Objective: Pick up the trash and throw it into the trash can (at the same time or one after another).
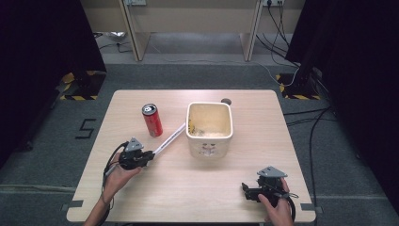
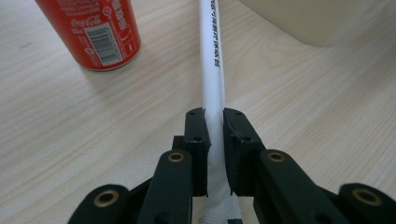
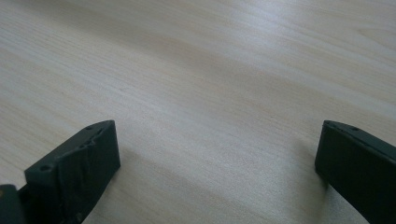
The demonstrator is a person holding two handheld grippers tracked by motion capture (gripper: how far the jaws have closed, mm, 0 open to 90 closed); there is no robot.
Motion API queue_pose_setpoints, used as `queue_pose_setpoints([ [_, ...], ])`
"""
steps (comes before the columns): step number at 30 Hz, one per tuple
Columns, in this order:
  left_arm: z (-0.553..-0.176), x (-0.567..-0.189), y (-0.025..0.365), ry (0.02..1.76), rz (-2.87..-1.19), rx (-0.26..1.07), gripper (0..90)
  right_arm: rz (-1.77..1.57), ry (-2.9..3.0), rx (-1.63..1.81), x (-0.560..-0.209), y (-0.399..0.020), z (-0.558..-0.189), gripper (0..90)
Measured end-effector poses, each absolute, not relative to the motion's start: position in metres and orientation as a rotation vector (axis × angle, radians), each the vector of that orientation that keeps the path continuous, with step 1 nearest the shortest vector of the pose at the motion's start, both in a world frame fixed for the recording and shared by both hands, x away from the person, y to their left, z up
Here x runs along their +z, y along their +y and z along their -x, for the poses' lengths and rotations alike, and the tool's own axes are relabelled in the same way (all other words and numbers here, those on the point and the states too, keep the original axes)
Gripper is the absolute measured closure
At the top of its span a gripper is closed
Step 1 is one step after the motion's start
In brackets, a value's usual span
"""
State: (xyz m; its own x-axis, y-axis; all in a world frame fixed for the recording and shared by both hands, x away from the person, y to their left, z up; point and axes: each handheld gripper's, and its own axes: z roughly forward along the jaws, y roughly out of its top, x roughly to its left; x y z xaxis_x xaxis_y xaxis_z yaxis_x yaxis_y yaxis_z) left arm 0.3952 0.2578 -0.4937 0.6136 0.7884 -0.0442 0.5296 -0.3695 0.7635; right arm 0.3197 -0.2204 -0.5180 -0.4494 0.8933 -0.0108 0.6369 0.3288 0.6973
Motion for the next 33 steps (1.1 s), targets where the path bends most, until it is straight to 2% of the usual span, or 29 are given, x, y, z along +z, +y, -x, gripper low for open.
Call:
queue_pose_setpoints([
  [9,-0.387,-0.469,0.271,1.013,-1.992,0.420,80.2,-1.353,2.206,0.887,-0.518,-0.220,-0.320,0.2],
  [23,-0.385,-0.431,0.284,0.976,-1.975,0.460,80.1,-1.353,2.206,0.887,-0.518,-0.220,-0.320,0.2],
  [33,-0.381,-0.408,0.285,0.931,-1.963,0.435,80.0,-1.353,2.206,0.887,-0.518,-0.220,-0.320,0.2],
])
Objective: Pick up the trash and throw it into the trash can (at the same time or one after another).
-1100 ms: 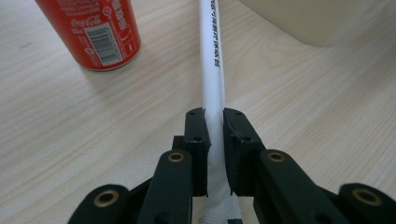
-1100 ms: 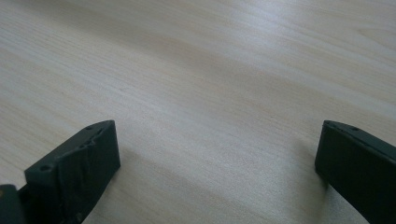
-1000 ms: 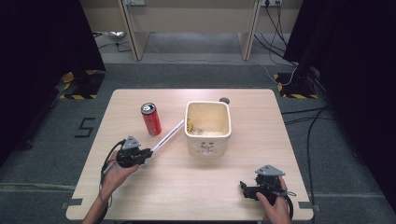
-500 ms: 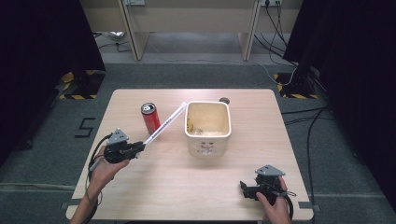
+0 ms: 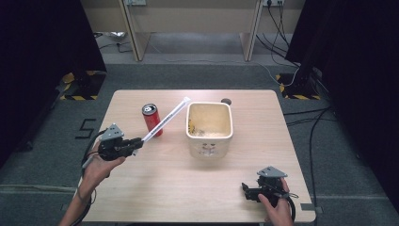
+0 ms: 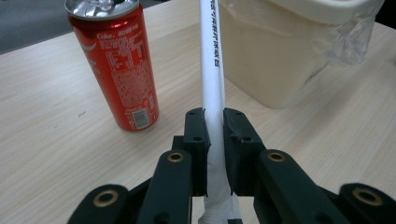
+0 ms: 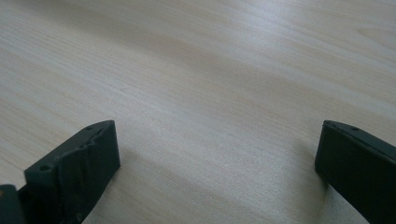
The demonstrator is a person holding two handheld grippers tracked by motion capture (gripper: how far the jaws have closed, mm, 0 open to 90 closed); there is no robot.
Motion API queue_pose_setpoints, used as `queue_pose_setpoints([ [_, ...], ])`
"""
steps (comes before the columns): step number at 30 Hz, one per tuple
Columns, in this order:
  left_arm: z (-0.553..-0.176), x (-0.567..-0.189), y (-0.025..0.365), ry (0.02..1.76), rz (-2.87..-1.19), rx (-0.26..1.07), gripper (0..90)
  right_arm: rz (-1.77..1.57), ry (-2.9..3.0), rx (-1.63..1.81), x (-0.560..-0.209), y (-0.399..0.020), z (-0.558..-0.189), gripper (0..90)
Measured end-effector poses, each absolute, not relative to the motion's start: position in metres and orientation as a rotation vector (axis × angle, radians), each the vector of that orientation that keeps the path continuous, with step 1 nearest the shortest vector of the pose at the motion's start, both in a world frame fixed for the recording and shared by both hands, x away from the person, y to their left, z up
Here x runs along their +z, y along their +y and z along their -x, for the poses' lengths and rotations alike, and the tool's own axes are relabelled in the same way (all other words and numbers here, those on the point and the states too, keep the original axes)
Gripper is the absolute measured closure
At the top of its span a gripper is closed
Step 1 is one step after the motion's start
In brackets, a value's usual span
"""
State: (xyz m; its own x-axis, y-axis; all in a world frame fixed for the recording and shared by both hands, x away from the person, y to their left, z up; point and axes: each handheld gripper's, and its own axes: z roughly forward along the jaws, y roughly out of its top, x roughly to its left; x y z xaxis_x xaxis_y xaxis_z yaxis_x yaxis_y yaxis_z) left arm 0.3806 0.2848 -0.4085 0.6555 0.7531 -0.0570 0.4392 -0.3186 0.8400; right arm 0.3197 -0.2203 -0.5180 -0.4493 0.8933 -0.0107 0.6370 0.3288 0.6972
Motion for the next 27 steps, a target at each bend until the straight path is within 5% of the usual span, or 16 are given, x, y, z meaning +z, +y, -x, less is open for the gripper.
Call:
queue_pose_setpoints([
  [27,-0.381,-0.368,0.235,0.725,-2.059,0.331,79.9,-1.351,2.206,0.888,-0.518,-0.220,-0.320,0.2],
])
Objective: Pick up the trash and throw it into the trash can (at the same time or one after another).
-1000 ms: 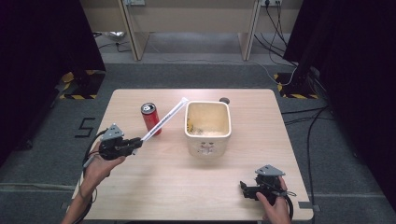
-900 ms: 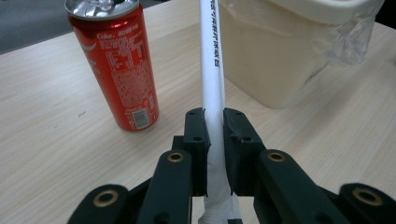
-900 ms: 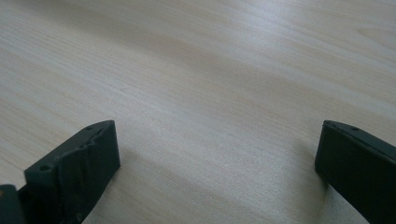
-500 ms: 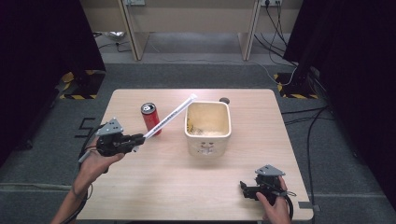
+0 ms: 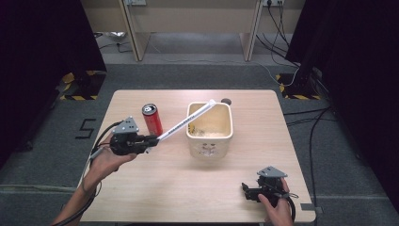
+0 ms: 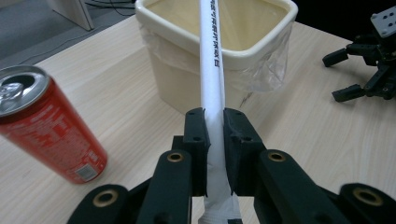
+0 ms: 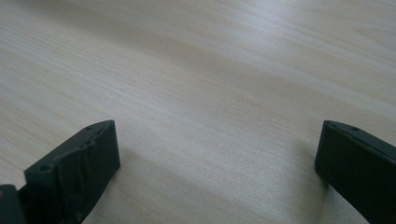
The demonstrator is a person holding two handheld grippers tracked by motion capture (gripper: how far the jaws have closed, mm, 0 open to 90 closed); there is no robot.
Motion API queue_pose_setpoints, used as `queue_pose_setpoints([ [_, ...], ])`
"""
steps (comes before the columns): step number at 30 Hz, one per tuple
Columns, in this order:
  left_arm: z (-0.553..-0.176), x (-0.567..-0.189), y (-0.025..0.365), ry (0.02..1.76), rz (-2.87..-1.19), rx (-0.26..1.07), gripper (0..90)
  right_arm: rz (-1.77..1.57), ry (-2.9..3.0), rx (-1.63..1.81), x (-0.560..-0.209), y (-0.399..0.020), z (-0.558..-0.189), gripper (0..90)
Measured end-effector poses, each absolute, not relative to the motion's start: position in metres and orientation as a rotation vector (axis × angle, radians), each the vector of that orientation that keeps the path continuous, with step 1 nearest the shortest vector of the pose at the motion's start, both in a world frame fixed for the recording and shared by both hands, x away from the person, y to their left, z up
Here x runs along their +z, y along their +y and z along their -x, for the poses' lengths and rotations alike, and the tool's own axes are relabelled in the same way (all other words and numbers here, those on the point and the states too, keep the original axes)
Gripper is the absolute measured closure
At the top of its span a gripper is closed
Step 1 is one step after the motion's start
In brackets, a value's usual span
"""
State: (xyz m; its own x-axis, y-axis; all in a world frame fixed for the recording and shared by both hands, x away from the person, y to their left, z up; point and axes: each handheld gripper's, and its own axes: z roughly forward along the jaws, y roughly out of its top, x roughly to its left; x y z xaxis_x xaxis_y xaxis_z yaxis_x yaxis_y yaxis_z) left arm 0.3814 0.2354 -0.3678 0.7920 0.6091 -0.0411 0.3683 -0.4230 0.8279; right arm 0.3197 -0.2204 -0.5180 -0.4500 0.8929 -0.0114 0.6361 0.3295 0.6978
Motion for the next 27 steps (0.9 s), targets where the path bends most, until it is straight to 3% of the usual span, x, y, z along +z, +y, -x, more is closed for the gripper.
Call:
queue_pose_setpoints([
  [27,-0.393,-0.358,0.198,0.676,-2.165,0.305,79.5,-1.347,2.208,0.889,-0.518,-0.220,-0.320,0.2],
])
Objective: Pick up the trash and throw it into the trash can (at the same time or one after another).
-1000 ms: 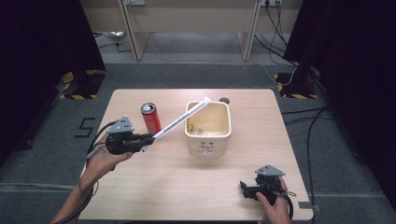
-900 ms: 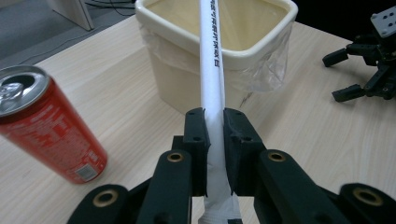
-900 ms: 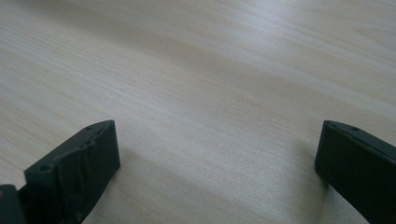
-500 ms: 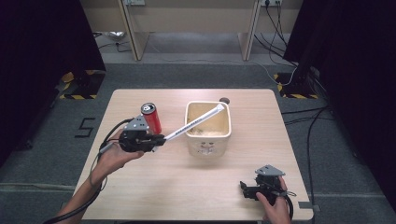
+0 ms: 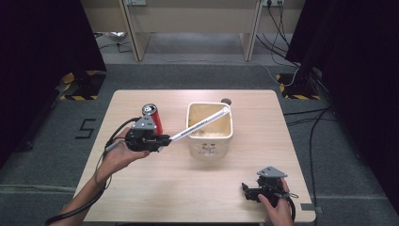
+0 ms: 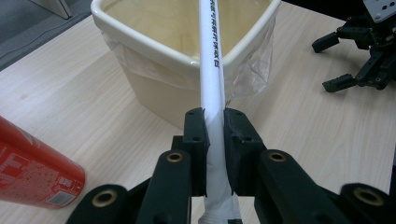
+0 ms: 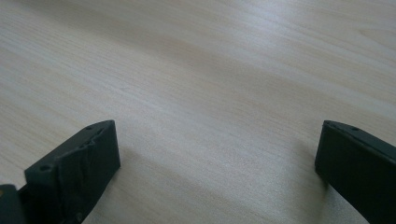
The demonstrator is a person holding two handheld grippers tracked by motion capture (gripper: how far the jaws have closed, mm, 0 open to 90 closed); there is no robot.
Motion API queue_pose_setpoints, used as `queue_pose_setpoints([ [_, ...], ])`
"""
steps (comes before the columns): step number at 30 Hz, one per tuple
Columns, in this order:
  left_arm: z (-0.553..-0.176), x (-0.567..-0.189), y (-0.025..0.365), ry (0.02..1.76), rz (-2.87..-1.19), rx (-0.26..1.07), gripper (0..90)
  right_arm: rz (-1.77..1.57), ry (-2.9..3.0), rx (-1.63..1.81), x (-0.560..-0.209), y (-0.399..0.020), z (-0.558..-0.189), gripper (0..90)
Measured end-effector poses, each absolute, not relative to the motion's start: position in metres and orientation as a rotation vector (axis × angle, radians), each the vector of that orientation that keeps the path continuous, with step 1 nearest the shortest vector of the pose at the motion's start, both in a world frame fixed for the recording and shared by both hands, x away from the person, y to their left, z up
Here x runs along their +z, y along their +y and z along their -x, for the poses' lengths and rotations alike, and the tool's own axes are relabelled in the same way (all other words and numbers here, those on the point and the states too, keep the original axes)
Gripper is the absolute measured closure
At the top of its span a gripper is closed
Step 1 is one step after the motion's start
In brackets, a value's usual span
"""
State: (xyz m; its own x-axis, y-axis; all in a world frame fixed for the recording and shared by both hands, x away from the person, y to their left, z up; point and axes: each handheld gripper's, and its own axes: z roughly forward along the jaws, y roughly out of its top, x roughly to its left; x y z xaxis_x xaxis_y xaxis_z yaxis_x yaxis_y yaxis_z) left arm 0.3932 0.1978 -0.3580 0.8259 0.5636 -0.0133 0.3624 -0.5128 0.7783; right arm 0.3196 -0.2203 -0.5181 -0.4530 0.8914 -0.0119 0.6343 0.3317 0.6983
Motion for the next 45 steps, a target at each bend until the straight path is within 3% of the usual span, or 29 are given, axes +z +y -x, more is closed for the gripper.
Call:
queue_pose_setpoints([
  [9,-0.393,-0.352,0.193,0.672,-2.128,0.321,74.1,-1.344,2.212,0.890,-0.518,-0.220,-0.320,0.2],
  [11,-0.392,-0.349,0.190,0.660,-2.114,0.323,65.6,-1.343,2.212,0.890,-0.518,-0.220,-0.320,0.2],
  [12,-0.392,-0.348,0.189,0.667,-2.105,0.334,65.6,-1.343,2.212,0.891,-0.518,-0.220,-0.320,0.3],
  [15,-0.389,-0.345,0.186,0.690,-2.075,0.341,47.7,-1.345,2.212,0.891,-0.518,-0.220,-0.319,0.3],
  [20,-0.385,-0.344,0.191,0.729,-2.039,0.345,35.6,-1.340,2.213,0.891,-0.518,-0.220,-0.319,0.3],
  [33,-0.385,-0.365,0.229,0.848,-1.991,0.377,29.7,-1.339,2.216,0.892,-0.518,-0.220,-0.319,0.2],
  [45,-0.399,-0.403,0.247,1.004,-1.953,0.420,17.1,-1.341,2.218,0.892,-0.518,-0.220,-0.319,0.2],
])
